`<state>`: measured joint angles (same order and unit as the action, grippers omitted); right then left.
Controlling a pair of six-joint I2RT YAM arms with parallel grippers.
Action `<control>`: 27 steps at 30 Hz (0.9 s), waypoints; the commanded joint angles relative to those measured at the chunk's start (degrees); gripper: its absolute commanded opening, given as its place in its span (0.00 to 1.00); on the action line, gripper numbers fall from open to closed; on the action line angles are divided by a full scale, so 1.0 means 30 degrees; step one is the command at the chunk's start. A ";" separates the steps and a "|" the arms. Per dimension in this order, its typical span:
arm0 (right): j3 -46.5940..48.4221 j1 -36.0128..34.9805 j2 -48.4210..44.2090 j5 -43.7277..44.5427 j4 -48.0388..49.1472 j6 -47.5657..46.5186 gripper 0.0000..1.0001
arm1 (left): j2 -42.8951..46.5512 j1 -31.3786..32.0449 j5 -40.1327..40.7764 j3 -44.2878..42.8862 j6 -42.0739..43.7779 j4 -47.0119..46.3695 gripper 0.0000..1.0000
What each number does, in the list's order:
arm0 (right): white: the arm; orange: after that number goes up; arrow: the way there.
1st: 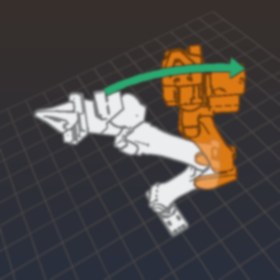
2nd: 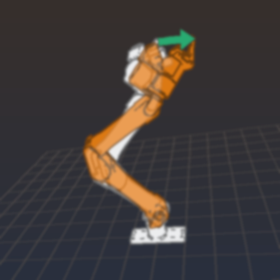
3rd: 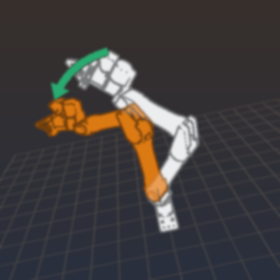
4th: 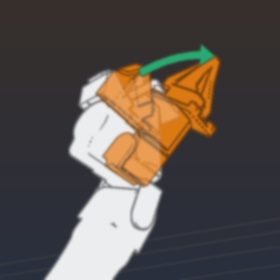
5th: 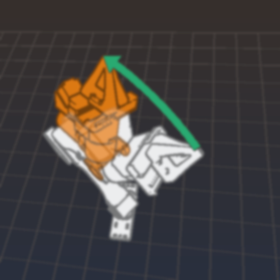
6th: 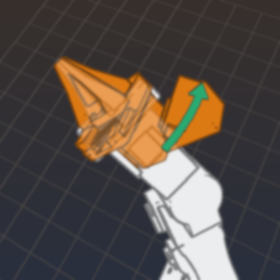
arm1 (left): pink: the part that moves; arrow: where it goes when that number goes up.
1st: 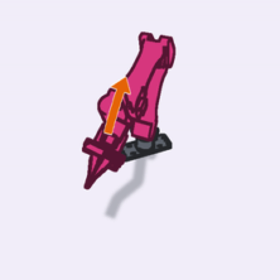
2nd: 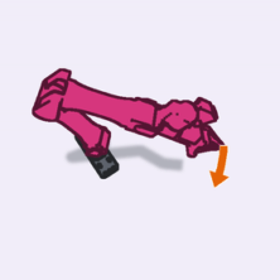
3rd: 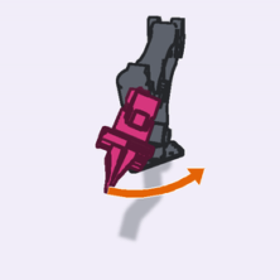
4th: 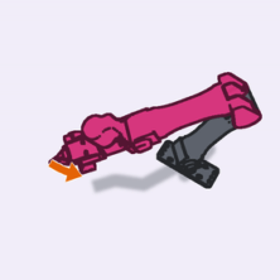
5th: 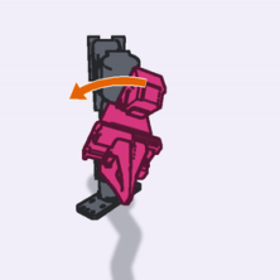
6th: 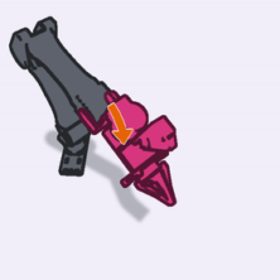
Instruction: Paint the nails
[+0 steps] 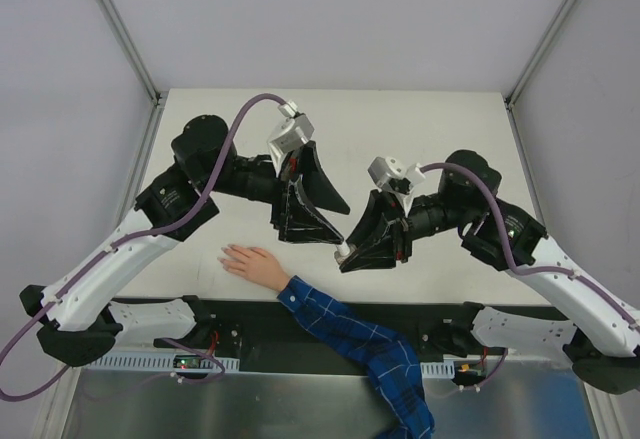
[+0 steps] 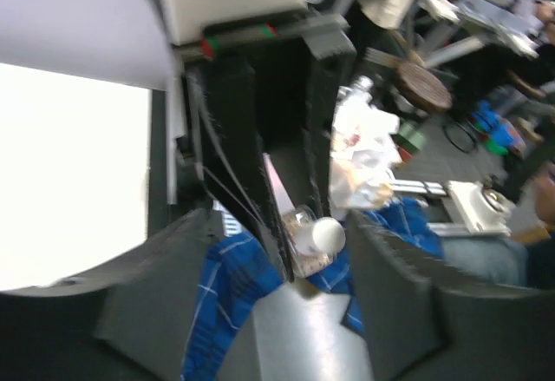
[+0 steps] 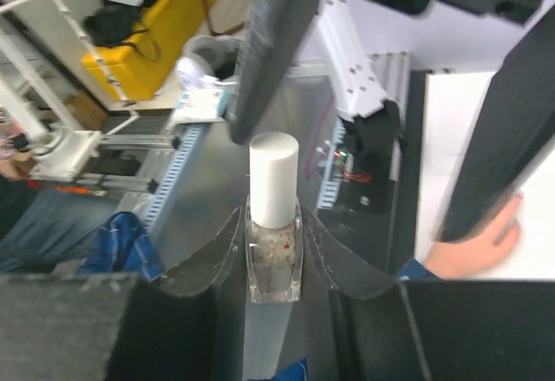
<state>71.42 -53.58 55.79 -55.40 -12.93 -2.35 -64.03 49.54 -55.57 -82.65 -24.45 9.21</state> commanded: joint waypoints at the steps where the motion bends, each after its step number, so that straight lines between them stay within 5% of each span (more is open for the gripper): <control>1: 0.1184 -0.0245 -0.0403 0.2784 -0.3012 -0.3258 0.00 | 0.0747 -0.0400 0.2465 -0.0279 0.0615 0.0148 0.69; 6: 0.1214 -0.0245 -0.0608 0.6768 -0.3835 -0.3582 0.00 | 0.0777 -0.0399 0.5627 -0.0896 0.1410 0.2754 0.70; 16: 0.1009 -0.0274 -0.0725 0.9852 -0.3777 -0.3436 0.00 | 0.0162 -0.0049 0.6951 -0.0955 0.2289 0.4369 0.65; 23: 0.0921 -0.0245 -0.0696 1.0203 -0.3601 -0.3436 0.00 | -0.0715 0.0391 0.6981 -0.1277 0.2582 0.4839 0.54; 27: 0.0891 -0.0245 -0.0755 1.0320 -0.3542 -0.3436 0.00 | -0.1243 0.0450 0.6660 -0.1715 0.2612 0.4985 0.37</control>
<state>72.40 -54.15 55.00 -25.78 -25.61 -12.23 -66.83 50.33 -35.40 -84.51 -17.85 23.53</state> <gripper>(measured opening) 0.272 0.476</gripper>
